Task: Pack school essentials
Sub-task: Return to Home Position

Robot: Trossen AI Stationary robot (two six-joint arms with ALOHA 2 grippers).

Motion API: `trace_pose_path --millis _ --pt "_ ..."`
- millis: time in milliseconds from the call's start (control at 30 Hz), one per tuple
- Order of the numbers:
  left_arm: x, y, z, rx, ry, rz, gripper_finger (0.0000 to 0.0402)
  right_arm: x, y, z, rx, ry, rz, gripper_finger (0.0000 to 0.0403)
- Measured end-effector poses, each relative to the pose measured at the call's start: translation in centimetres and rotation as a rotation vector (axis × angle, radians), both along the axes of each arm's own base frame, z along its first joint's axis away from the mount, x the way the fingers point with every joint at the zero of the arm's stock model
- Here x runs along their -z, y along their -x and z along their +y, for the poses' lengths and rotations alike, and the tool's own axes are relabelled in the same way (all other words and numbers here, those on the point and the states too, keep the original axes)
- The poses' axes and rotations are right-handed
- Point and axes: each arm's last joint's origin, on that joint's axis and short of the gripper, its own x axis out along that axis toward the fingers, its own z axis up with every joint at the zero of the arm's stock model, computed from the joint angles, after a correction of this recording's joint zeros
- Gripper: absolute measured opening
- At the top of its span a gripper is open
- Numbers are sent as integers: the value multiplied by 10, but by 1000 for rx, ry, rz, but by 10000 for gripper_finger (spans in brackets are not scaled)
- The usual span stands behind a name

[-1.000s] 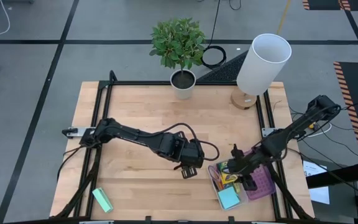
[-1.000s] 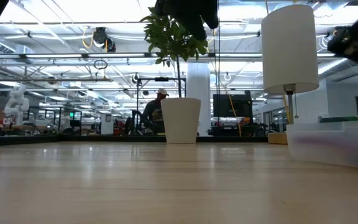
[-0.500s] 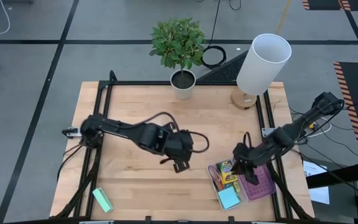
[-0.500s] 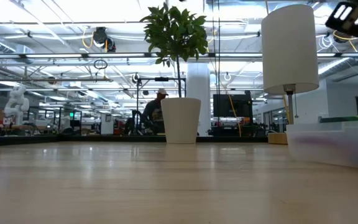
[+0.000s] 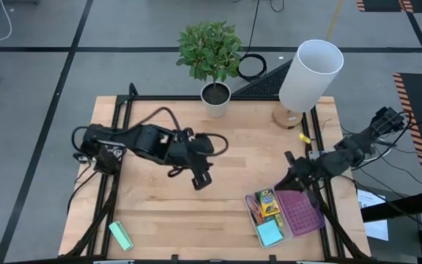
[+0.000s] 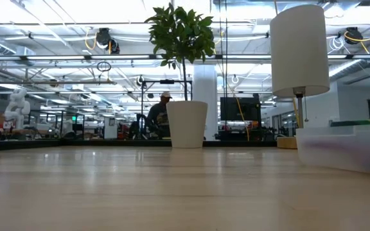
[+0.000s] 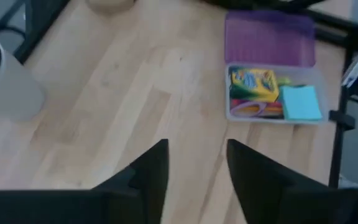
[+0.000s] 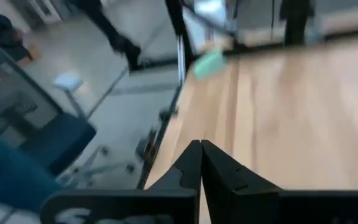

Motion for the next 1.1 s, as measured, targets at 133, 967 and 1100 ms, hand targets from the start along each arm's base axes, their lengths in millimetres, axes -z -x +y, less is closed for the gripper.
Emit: trace_pose_path --millis 133,967,1100 --pt "-19 15 0 43 -41 -73 86 -12 4 -2 4 124 -176 1" --pt "-52 36 63 452 -320 -136 4 -24 13 -17 -3 351 -352 0" --pt "-56 30 85 503 -308 -198 3 -24 12 -18 -12 419 -371 0"
